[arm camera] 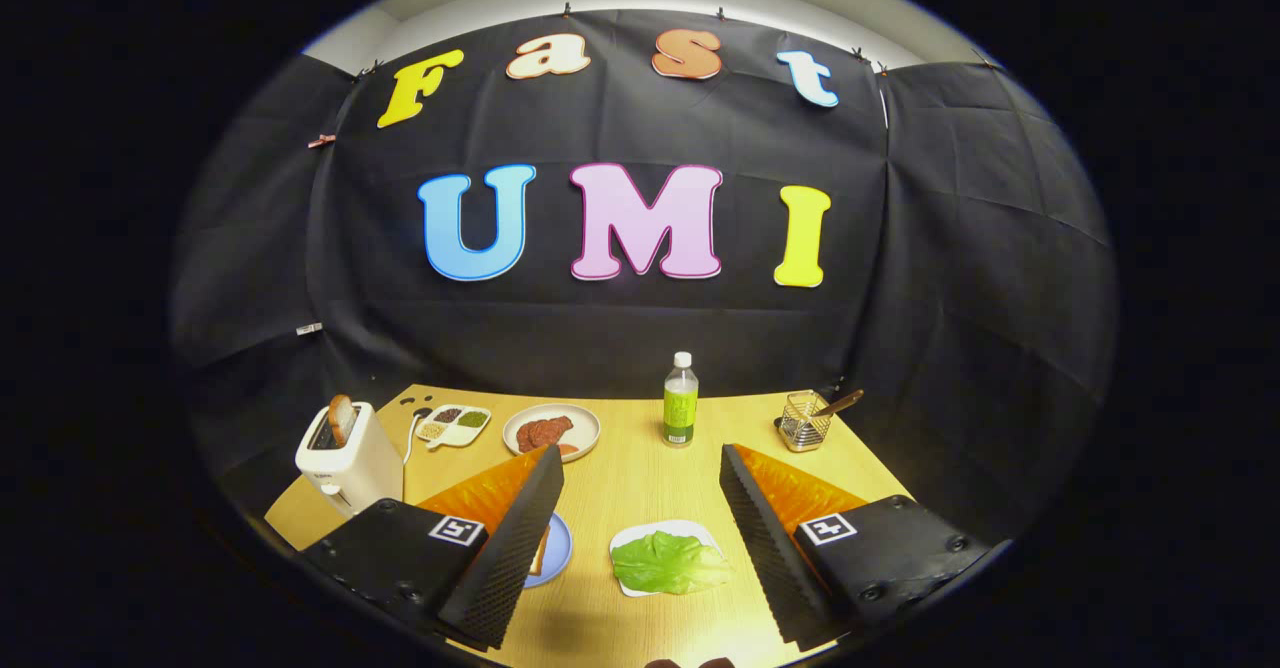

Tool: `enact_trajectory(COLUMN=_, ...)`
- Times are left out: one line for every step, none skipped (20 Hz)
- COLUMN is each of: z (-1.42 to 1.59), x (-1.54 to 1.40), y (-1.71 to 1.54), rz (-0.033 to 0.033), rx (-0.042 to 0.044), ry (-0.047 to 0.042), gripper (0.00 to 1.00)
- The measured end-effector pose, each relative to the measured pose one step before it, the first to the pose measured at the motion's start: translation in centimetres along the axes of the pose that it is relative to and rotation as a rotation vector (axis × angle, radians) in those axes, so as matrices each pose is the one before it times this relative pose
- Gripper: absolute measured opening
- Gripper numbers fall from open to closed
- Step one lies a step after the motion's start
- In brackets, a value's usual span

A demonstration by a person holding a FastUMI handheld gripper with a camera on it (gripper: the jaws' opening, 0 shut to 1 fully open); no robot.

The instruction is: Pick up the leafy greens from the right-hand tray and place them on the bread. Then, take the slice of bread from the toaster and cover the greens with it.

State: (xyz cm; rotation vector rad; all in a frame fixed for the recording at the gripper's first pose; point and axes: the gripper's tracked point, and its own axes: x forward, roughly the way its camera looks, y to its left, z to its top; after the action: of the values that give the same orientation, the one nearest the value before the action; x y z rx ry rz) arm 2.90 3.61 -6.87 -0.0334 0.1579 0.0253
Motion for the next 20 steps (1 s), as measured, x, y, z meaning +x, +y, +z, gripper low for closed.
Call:
enact_trajectory(z=-0.669, x=0.436, y=0.009, rz=0.00932, rx=-0.00528, ry=0.01438, gripper=0.98)
enact_trajectory(z=-0.753, x=0.54, y=-0.075, rz=0.00891, rx=-0.00785, ry=0.017, gripper=0.98)
enact_trajectory(z=-0.892, x=0.591, y=-0.23, rz=0.00917, rx=-0.00884, ry=0.01802, gripper=0.98)
enact_trajectory(z=-0.706, x=0.433, y=-0.093, rz=0.00918, rx=-0.0063, ry=0.01625, gripper=0.98)
enact_trajectory(z=-1.042, x=0.633, y=-0.116, rz=0.01026, rx=-0.00742, ry=0.02151, gripper=0.98)
enact_trajectory(z=-1.017, x=0.493, y=-0.214, rz=0.00638, rx=-0.00411, ry=0.01985, gripper=0.98)
enact_trajectory(z=-0.909, x=0.579, y=-0.151, rz=0.01028, rx=-0.00125, ry=0.02244, gripper=0.98)
enact_trajectory(z=-0.895, x=0.689, y=-0.102, rz=0.01106, rx=-0.00115, ry=0.02297, gripper=0.98)
enact_trajectory(z=-0.909, x=0.685, y=-0.087, rz=0.0112, rx=-0.00006, ry=0.02219, gripper=0.98)
enact_trajectory(z=-1.264, x=0.744, y=0.045, rz=0.01874, rx=-0.00013, ry=0.02898, gripper=0.98)
enact_trajectory(z=-1.154, x=0.838, y=-0.041, rz=0.00942, rx=-0.00641, ry=0.02262, gripper=0.98)
enact_trajectory(z=-1.041, x=0.775, y=-0.174, rz=0.00698, rx=-0.01269, ry=0.02055, gripper=0.98)
enact_trajectory(z=-1.172, x=0.821, y=-0.097, rz=0.00905, rx=-0.0161, ry=0.02449, gripper=0.98)
enact_trajectory(z=-1.184, x=0.909, y=-0.004, rz=0.01256, rx=-0.01527, ry=0.02668, gripper=0.98)
enact_trajectory(z=-0.991, x=0.96, y=0.111, rz=0.01395, rx=-0.01468, ry=0.02356, gripper=0.99)
enact_trajectory(z=-0.969, x=0.947, y=-0.064, rz=0.00997, rx=-0.01232, ry=0.02073, gripper=0.99)
enact_trajectory(z=-0.881, x=0.962, y=0.007, rz=0.01226, rx=-0.01016, ry=0.02209, gripper=0.99)
enact_trajectory(z=-0.873, x=0.893, y=-0.091, rz=0.00934, rx=-0.00751, ry=0.0251, gripper=0.99)
enact_trajectory(z=-0.984, x=0.9, y=-0.032, rz=0.01033, rx=-0.00139, ry=0.02906, gripper=0.98)
enact_trajectory(z=-0.932, x=0.928, y=-0.112, rz=0.00482, rx=-0.00004, ry=0.02646, gripper=0.99)
